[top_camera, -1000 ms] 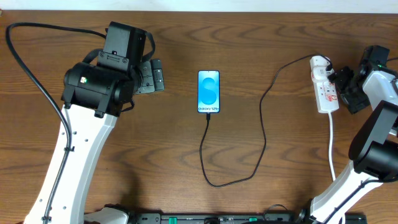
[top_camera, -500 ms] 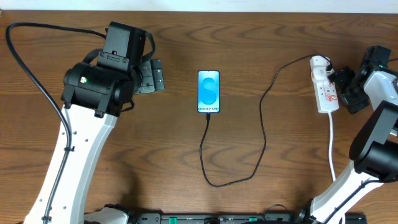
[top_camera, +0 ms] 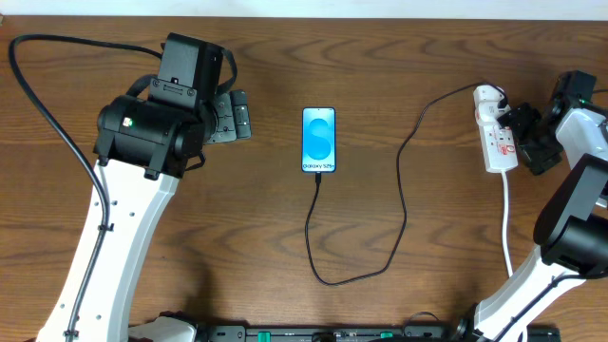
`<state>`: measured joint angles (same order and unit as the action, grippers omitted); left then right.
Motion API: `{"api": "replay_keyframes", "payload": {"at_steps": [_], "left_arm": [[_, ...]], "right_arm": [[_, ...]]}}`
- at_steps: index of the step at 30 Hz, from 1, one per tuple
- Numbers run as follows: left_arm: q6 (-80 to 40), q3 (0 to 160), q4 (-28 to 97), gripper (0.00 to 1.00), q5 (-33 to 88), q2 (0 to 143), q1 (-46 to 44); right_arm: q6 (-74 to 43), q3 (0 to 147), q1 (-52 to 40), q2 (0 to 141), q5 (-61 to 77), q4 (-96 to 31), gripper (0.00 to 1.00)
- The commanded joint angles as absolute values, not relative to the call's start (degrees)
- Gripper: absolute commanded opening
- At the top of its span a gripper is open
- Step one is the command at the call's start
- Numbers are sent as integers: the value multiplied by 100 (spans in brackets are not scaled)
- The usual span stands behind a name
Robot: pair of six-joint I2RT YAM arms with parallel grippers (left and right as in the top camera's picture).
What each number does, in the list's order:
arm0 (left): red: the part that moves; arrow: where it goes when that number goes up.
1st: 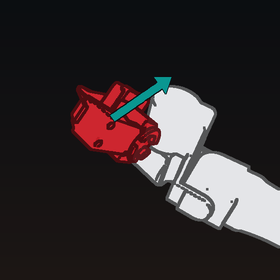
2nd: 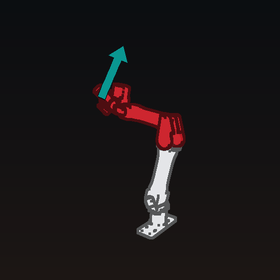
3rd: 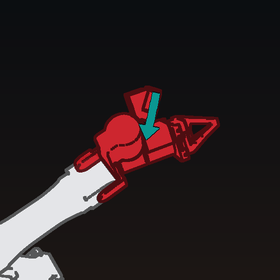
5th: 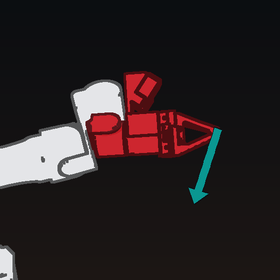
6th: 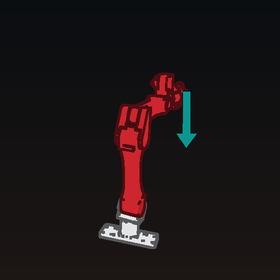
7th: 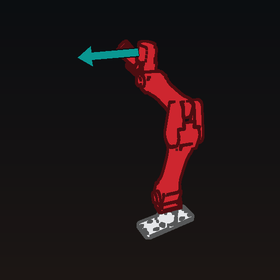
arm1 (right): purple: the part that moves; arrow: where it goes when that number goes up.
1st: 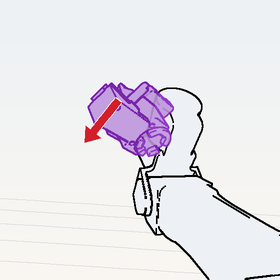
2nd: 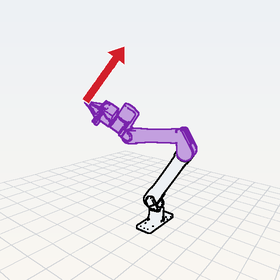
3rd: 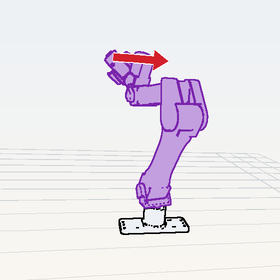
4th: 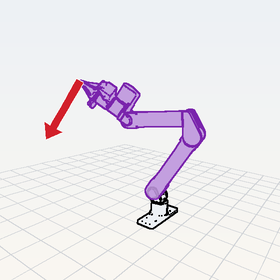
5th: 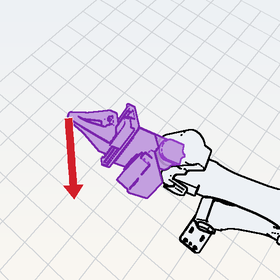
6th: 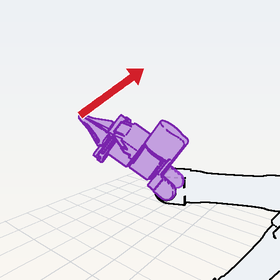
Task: Plug charger to phone and switch on socket
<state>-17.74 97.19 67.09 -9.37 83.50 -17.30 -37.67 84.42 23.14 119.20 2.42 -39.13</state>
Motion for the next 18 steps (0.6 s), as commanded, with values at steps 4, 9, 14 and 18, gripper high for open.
{"api": "replay_keyframes", "payload": {"at_steps": [4,9,14,18], "left_arm": [[-1699,9749,6724,96,-1011,8385,-1715],[-1699,9749,6724,96,-1011,8385,-1715],[-1699,9749,6724,96,-1011,8385,-1715],[-1699,9749,6724,96,-1011,8385,-1715]], "right_arm": [[-4134,8427,2353,12001,73,-3830,99],[-4156,8429,2561,12001,663,-3680,99],[-4139,8427,2698,12001,637,-3730,99],[-3955,8427,2615,12003,631,-3760,99]]}}
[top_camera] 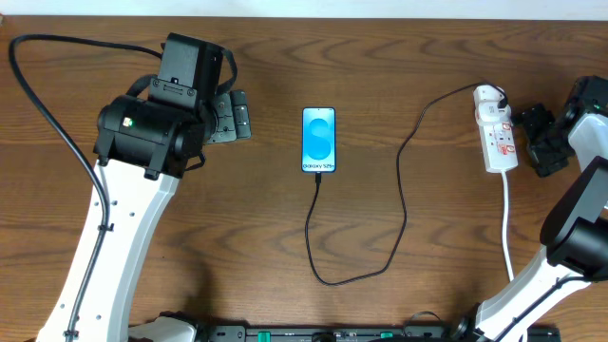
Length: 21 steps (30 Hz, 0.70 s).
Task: Plug charger to phone and switch on socket
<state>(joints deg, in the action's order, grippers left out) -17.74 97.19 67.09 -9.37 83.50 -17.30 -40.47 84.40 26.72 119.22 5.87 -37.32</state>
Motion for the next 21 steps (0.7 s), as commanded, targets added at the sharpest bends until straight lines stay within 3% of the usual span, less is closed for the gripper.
{"api": "replay_keyframes", "payload": {"at_steps": [1,21], "left_arm": [[-1699,9749,6724,96,-1011,8385,-1715],[-1699,9749,6724,96,-1011,8385,-1715]], "right_arm": [[-3957,8427,2600,12003,620,-3771,99],[-3959,8420,2394,12350,311,-3905,99]]}}
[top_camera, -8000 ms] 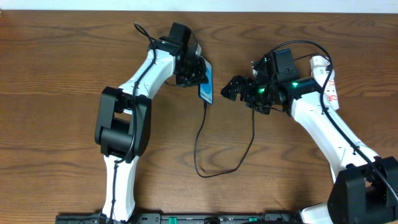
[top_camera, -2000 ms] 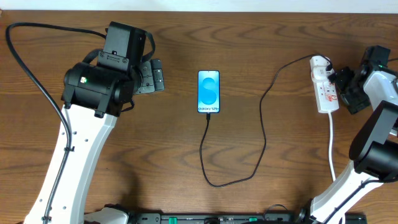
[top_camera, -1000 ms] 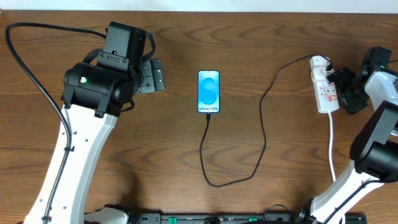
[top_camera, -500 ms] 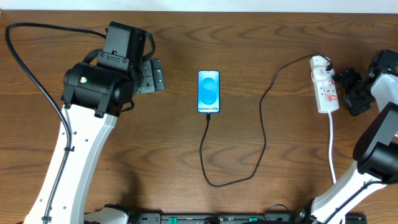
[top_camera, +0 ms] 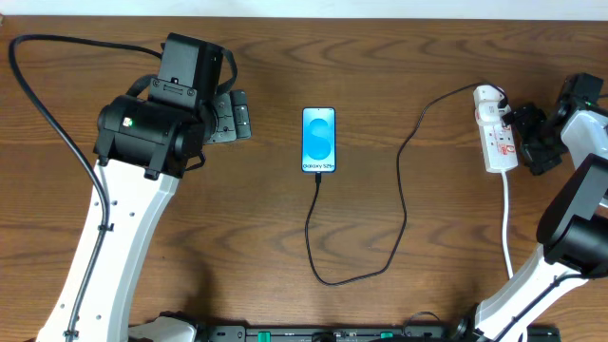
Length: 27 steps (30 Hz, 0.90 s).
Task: Plug charger to phone and switch on socket
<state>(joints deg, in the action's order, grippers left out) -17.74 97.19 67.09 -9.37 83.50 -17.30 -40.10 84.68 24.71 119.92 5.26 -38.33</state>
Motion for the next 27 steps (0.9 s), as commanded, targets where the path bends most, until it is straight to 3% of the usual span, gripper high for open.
{"api": "replay_keyframes", "payload": {"at_steps": [1,13,27], "left_arm": [[-1699,9749,6724,96,-1011,8385,-1715],[-1699,9749,6724,96,-1011,8385,-1715],[-1699,9749,6724,96,-1011,8385,-1715]], "right_arm": [[-3959,8420,2394,12350,303,-3905,99],[-3972,8523,2847,12344,325,-3964,99],[-3745,8523,2718,12344,1037,-3813,99]]}}
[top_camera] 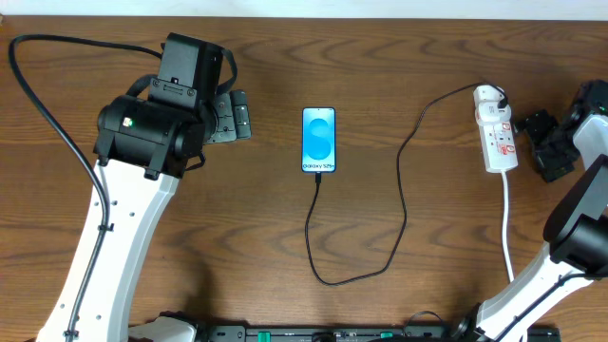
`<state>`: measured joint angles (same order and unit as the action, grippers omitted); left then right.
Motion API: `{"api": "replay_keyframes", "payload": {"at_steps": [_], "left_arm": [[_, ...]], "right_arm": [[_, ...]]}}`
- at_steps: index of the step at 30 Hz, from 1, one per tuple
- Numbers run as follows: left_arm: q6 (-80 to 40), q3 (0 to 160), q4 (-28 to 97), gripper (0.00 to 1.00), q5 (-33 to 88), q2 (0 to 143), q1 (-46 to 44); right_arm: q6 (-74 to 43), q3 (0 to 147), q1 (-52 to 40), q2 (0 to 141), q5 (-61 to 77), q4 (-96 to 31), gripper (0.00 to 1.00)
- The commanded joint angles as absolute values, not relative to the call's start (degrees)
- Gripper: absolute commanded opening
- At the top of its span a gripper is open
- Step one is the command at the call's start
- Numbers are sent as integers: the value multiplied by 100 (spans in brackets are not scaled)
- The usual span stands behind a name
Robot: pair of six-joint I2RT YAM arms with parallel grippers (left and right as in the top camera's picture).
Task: Plug charger to phone and switch on socket
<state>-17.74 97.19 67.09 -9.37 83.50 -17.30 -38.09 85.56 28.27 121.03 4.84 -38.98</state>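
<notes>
The phone lies face up mid-table with a lit blue screen. A black charger cable is plugged into its bottom edge, loops toward the front and runs up to the plug at the far end of the white socket strip. My right gripper sits just right of the strip, apart from it; whether its fingers are open or shut does not show. My left gripper rests at the far left of the phone, its fingers close together and holding nothing.
The strip's white lead runs toward the table's front edge beside my right arm. My left arm covers the table's left side, with its black cable arcing around it.
My right gripper has moved right, from touching the socket strip's right edge to a small gap away from it. Phone, cable and left arm are unchanged.
The right gripper was pressed against the strip's right side with the cable in the phone throughout. It then stood off to the right, was back against the strip, and now stands clear of it again. The left arm stayed still.
</notes>
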Motion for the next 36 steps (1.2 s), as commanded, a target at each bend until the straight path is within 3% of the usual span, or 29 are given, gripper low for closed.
{"api": "replay_keyframes", "payload": {"at_steps": [1,36], "left_arm": [[-1699,9749,6724,96,-1011,8385,-1715],[-1699,9749,6724,96,-1011,8385,-1715]], "right_arm": [[-3747,8523,2735,12344,1181,-3774,99],[-3819,8497,2480,12505,569,-3983,99]]}}
